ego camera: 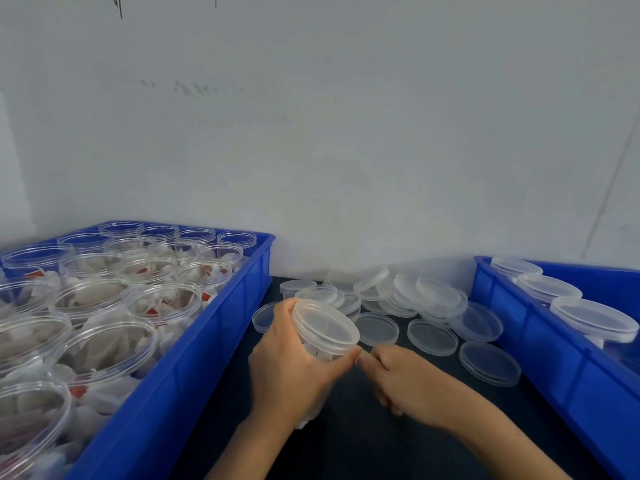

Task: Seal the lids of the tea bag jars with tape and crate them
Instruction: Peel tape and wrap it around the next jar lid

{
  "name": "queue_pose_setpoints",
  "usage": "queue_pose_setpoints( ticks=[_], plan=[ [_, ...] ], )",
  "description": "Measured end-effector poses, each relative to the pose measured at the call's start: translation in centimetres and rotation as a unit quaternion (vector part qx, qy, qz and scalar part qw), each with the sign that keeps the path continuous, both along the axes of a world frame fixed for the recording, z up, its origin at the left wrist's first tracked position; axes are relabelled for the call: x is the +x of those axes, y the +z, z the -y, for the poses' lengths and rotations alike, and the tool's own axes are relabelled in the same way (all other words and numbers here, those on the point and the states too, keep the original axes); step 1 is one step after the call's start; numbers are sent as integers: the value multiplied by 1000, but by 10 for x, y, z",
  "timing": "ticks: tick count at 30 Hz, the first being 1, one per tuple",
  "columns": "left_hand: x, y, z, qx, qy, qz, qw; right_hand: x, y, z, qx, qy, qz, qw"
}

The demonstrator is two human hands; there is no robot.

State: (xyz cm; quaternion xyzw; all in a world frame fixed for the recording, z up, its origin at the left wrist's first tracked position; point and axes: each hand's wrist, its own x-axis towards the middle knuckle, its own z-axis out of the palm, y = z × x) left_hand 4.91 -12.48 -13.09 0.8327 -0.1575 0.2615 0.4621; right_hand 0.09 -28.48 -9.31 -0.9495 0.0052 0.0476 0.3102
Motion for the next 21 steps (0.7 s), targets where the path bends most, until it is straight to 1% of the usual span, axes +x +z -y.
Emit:
queue_pose_setpoints(
  ticks=[1,3,6,10,13,15,17,19,21],
  plan=[
    [-1,0,0,9,1,7,1000,-1,0,-1,17,10,-23,1000],
    [-3,1,0,22,4,14,1000,0,2,-1,84,33,-61,994],
    [-4,3,0,24,18,15,999,2,8,7,185,51,-81,978],
    [-4,4,0,42,17,26,999,3,10,12,248,41,-112,962],
    [-4,3,0,63,5,30,998,2,11,14,296,59,-180,936],
    [-4,3,0,66,-2,30,997,1,13,15,306,80,-210,925],
    [-4,3,0,63,-8,31,997,1,14,15,305,87,-222,922],
    [-4,3,0,63,-12,34,997,0,14,12,277,84,-218,932],
    [-4,3,0,66,-13,39,997,0,12,8,235,79,-194,949]
  ],
)
